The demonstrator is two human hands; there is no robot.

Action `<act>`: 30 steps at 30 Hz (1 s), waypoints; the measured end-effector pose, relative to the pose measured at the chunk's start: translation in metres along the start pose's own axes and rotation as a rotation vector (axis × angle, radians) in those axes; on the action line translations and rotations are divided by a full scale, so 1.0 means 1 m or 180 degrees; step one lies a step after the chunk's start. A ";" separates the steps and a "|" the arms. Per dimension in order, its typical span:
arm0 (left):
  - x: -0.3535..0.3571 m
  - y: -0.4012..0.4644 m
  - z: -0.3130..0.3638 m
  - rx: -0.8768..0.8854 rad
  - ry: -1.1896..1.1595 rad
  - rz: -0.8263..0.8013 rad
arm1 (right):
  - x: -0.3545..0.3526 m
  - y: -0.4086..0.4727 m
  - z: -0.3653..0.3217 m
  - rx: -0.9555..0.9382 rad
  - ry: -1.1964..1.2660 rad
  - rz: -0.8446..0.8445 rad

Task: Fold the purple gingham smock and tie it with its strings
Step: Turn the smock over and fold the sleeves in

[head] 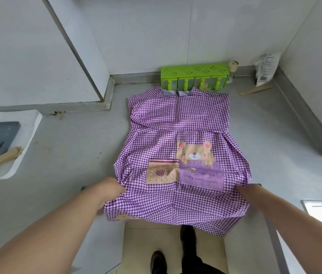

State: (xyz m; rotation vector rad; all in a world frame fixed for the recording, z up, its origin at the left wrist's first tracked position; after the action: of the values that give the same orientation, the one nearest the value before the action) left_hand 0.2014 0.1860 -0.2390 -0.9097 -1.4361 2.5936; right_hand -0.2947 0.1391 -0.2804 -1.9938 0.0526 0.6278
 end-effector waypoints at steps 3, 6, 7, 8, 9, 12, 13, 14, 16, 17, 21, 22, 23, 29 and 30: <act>-0.011 -0.002 0.020 0.0328 -0.0810 -0.0160 | -0.025 -0.023 -0.034 -0.0215 0.0840 -0.0091; -0.018 -0.002 0.019 0.0359 -0.1517 -0.0185 | -0.029 -0.059 -0.047 -0.0217 0.0926 -0.0530; -0.015 -0.006 0.015 0.0280 -0.1414 -0.0199 | -0.026 -0.065 -0.039 -0.0182 0.0470 -0.0542; -0.009 -0.010 0.009 0.0152 -0.1294 -0.0232 | -0.020 -0.066 -0.028 -0.0265 0.0010 -0.0675; -0.005 -0.015 0.006 0.0076 -0.1208 -0.0221 | -0.017 -0.053 -0.010 -0.0246 -0.0279 -0.0749; -0.006 -0.024 0.015 0.0147 -0.1246 -0.0006 | -0.011 -0.049 0.005 -0.0339 -0.0410 -0.0746; -0.011 -0.024 0.020 0.0246 -0.1351 0.0034 | -0.010 -0.069 -0.006 -0.0277 -0.0052 -0.0756; -0.015 -0.024 0.025 0.0306 -0.1516 0.0036 | -0.011 -0.083 -0.016 -0.0253 0.0340 -0.0766; -0.020 -0.029 0.032 0.0386 -0.1936 -0.0051 | -0.016 -0.097 -0.029 -0.0155 0.0975 -0.0679; -0.018 -0.033 0.034 0.0417 -0.2017 -0.0167 | -0.017 -0.103 -0.030 -0.0124 0.1048 -0.0730; 0.007 -0.059 0.033 0.0466 -0.1765 -0.0645 | -0.002 -0.121 -0.010 0.0126 0.0488 -0.0743; 0.009 -0.063 0.034 0.0503 -0.1805 -0.0690 | 0.000 -0.127 -0.012 0.0089 0.0655 -0.0668; 0.009 -0.066 0.035 0.0541 -0.1926 -0.0704 | 0.001 -0.132 -0.016 0.0029 0.0883 -0.0591; -0.001 -0.075 0.060 0.0936 -0.2785 -0.0418 | 0.000 -0.151 -0.037 -0.0218 0.1596 -0.0240; 0.000 -0.076 0.062 0.1040 -0.2942 -0.0465 | 0.001 -0.150 -0.036 -0.0201 0.1620 -0.0236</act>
State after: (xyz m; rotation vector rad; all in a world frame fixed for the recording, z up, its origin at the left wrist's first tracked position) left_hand 0.1516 0.1818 -0.1541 0.4926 -1.0150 3.1091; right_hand -0.2349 0.1836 -0.1458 -2.1612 0.2676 0.0636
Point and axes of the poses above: each hand's wrist, its own y-axis towards the middle knuckle, its own x-axis out of the palm, z = x × y, the point moved 8 cm from there along y, towards the middle knuckle, and after that the axes turned 6 degrees about x, right-handed, at the moved point
